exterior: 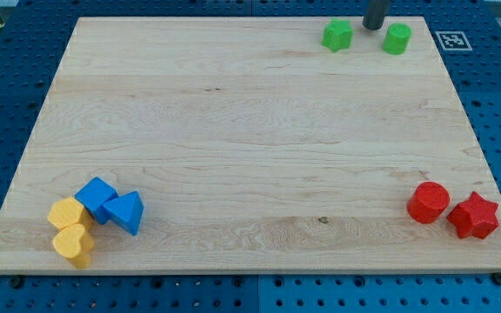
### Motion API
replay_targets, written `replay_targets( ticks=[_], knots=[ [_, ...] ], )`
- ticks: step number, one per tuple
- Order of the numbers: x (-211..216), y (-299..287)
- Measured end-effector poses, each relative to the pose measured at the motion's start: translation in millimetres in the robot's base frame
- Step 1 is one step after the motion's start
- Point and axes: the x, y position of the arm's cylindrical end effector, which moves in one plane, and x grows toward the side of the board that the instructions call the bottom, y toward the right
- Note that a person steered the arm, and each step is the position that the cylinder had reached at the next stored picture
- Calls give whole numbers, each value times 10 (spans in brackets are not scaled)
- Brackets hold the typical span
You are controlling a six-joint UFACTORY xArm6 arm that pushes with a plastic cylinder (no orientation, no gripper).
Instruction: Drag the green star towards the top left corner
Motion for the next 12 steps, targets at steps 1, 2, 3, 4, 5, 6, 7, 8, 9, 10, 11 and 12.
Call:
replay_targets(
  ticks=[1,2,3,4,5,6,7,8,9,10,11,12],
  knots=[
    [101,-164],
    [226,-199],
    [239,-337],
    [239,-619],
    [240,-919],
    [340,-1157],
    [594,-1374],
    [695,-1604],
    [695,-1927],
    [695,-2299],
    [695,-2669],
    [695,-3037]
  ],
)
